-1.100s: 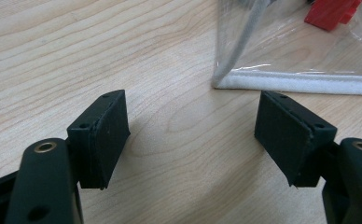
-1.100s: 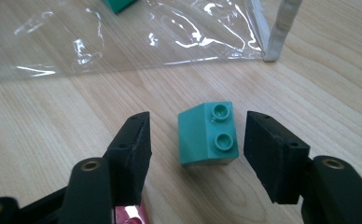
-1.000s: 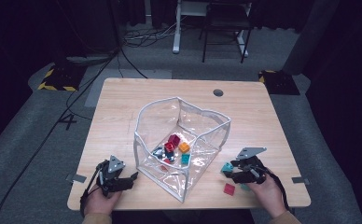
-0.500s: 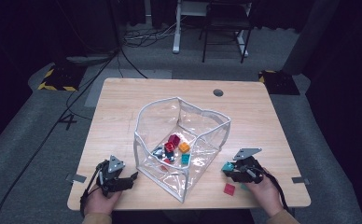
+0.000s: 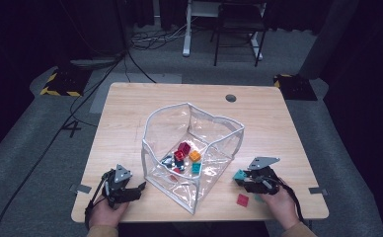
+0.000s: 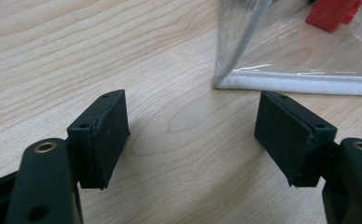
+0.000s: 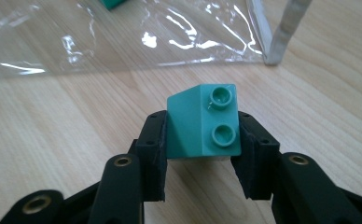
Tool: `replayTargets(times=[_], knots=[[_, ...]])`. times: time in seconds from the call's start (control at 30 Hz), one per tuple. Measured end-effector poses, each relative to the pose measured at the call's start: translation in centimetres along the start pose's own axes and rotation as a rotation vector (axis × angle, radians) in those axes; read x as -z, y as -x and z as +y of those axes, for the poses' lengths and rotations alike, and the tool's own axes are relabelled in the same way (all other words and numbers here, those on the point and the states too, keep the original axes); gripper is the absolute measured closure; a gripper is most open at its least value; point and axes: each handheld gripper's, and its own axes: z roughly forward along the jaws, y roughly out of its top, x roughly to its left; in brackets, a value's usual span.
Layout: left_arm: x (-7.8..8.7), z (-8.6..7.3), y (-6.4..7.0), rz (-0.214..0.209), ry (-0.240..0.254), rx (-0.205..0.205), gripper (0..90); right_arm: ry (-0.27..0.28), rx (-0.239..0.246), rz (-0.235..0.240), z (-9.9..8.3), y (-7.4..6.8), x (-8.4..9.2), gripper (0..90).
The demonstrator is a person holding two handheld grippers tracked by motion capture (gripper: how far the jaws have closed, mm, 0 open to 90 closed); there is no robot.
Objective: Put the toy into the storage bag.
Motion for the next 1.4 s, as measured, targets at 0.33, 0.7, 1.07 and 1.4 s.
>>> replayTargets(times=[0.33,0.7,1.07,1.4], knots=[[0.0,0.0,0.0,0.0,-0.001,-0.002,26.3,0.046,-0.008,0.081,2.2,0.0,3.1,58.9],[0.0,0.0,0.0,-0.001,0.0,-0.004,26.3,0.063,0.001,0.125,5.2,0.5,6.0,58.9],[0.0,0.0,0.0,-0.001,0.0,-0.004,26.3,0.062,0.031,0.144,8.2,0.5,8.3,58.9],[0.0,0.0,0.0,-0.003,-0.001,-0.005,26.2,0.098,0.057,0.155,11.3,0.3,10.3,58.9]])
